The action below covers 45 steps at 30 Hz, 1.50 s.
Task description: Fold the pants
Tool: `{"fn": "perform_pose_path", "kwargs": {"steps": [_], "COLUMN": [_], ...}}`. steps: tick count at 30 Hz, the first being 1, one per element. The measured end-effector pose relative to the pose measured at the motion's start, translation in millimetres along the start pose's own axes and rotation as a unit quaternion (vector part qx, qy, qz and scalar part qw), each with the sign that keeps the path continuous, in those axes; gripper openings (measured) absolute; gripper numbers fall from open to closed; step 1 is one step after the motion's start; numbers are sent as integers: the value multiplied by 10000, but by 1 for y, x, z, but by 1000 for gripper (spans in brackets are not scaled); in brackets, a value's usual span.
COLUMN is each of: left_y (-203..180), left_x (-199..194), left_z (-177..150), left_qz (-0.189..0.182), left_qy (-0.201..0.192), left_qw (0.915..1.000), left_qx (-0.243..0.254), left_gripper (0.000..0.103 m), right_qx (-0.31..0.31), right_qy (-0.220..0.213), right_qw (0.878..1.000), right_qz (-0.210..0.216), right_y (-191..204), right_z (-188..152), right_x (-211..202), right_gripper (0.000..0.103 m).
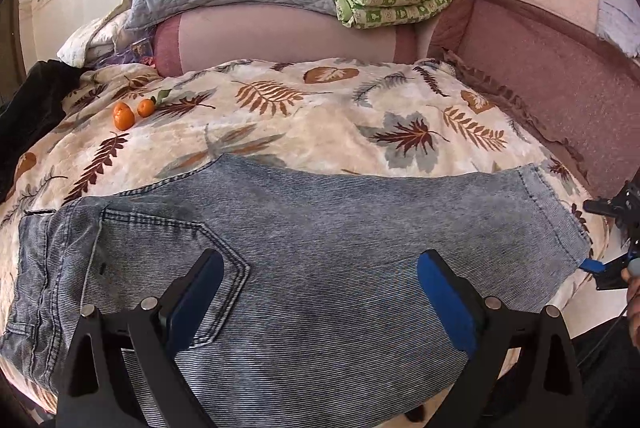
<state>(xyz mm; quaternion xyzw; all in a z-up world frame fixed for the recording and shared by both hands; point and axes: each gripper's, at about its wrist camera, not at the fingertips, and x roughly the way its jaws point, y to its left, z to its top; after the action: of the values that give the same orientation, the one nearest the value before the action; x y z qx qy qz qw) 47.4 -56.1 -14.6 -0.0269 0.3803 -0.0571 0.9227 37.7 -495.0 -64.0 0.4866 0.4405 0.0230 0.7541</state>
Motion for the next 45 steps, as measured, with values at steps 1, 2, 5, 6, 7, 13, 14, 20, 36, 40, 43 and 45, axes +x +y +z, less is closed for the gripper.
{"fn": "perform_pose_path", "kwargs": {"steps": [1,2,5,6,7,13,14,20,36,40,43,45], "left_y": [-5,-12,-36,-44,-52,-76,-77,-81,-36,30,86,121], "left_x": [2,6,19,24,28,57,67,91,59,15,-25,-45], "left_z": [3,6,12,14,15,15,11,2,12,23,21,14], "left_qz": [-52,-100,-255,-246,-239,183,321,669,567,519,715,985], "left_qy": [29,74,257,331,388,796,948,1310,1035,607,172,-45], "left_qw": [10000,9999,9993,9991,9988,9955,9936,9860,9921,9951,9884,9803], "left_qx": [-39,-61,25,90,159,470,519,791,430,-576,-1326,-1712], "left_gripper": [97,97,97,97,97,97,97,103,102,102,102,102], "right_qx": [-64,-108,-109,-62,2,-32,-61,-744,-2521,-3606,-4349,-4704], "right_qy": [15,21,11,14,14,136,151,284,-322,-281,15,419], "right_qw": [9999,9998,9997,9997,9997,9991,9988,9891,9525,9243,8961,8783], "right_qz": [-77,-147,-227,-218,-228,-398,-465,-1235,-1678,-1216,-888,-746], "right_y": [2,3,3,0,-2,-3,-2,18,145,227,261,264], "right_z": [0,0,-1,-1,-1,-3,-1,-2,-40,-101,-169,-214], "right_x": [1,4,3,2,0,0,3,14,-1,16,44,77], "right_gripper": [92,91,87,85,80,79,79,70,27,26,23,23]}}
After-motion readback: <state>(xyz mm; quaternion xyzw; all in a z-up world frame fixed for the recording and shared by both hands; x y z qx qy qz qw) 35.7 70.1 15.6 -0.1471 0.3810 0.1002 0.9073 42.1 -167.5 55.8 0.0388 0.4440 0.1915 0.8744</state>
